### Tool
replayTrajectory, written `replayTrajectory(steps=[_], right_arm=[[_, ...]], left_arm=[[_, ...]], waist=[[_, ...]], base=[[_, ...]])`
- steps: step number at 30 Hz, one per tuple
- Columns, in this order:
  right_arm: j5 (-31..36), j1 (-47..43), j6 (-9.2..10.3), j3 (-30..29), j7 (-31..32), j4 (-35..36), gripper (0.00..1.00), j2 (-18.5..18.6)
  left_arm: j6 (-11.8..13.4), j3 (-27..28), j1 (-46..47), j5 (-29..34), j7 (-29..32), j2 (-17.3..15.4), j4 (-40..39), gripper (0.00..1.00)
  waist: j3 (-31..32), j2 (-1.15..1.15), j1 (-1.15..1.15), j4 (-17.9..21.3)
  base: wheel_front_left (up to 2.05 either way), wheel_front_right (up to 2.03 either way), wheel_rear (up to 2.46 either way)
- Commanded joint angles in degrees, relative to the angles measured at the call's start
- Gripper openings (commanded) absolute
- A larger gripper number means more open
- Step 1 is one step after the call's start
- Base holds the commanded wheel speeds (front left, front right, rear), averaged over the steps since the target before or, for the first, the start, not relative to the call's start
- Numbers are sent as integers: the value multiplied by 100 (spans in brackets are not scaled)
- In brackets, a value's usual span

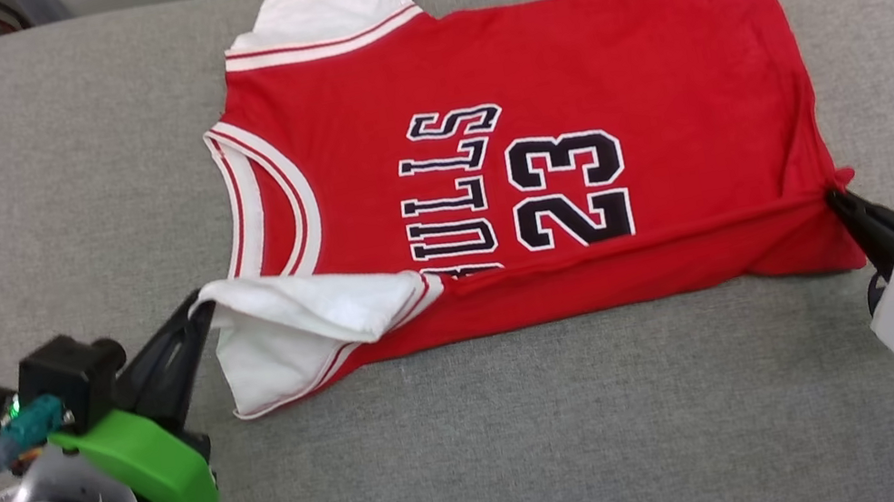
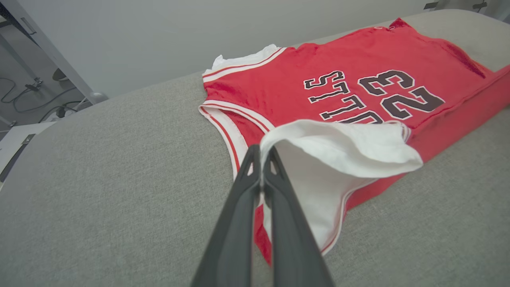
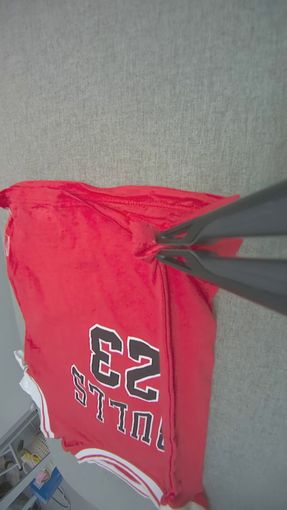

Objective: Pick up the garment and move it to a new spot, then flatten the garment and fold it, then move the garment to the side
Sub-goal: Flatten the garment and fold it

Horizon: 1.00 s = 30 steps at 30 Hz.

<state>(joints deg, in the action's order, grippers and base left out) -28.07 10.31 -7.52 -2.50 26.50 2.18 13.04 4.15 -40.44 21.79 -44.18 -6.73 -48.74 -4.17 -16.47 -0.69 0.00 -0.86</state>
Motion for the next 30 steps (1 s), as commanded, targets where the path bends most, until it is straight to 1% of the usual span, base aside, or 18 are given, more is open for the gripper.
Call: replayTrajectory(steps=[1,6,12,18,23,24,25,26,27,30], right_arm=[[101,194,3,-15,21,-67,0,-19],[277,635,3,-41,36,-324,0,-65],[449,990,3,-23,-12,-634,0,-66],[505,1230,3,107,-105,-967,0,-42],[513,1396,3,187,-253,-1287,0,21],[520,1417,3,190,-276,-1348,0,32],[547,1440,3,184,-297,-1429,0,48],[609,1461,3,187,-356,-1473,15,75],[677,1483,3,165,-443,-1530,100,89],[722,1504,3,160,-565,-1643,100,58]], left_arm=[[-79,8,215,81,37,67,107,0],[-346,-32,762,148,155,259,603,0],[-610,-96,1314,234,222,499,1170,0],[-819,-214,1673,275,270,712,1740,0],[-942,-287,1893,284,165,890,2183,0],[-958,-303,1925,282,148,929,2259,9],[-966,-326,1968,307,122,974,2360,100],[-971,-348,2001,330,104,1016,2446,100],[-959,-365,2037,369,50,1073,2552,100],[-940,-340,2045,341,-164,1250,2798,100]], waist=[[-276,69,0,7],[-558,69,0,6],[-789,69,0,15],[-901,69,0,35],[-929,69,0,26],[-925,69,0,17],[-917,69,0,6],[-905,69,0,-6],[-880,69,0,-21],[-770,69,0,-45]], base=[[0,0,0],[0,0,0],[0,0,0],[0,0,0],[0,0,0],[0,0,0],[0,0,0],[0,0,0],[0,0,0],[0,0,0]])
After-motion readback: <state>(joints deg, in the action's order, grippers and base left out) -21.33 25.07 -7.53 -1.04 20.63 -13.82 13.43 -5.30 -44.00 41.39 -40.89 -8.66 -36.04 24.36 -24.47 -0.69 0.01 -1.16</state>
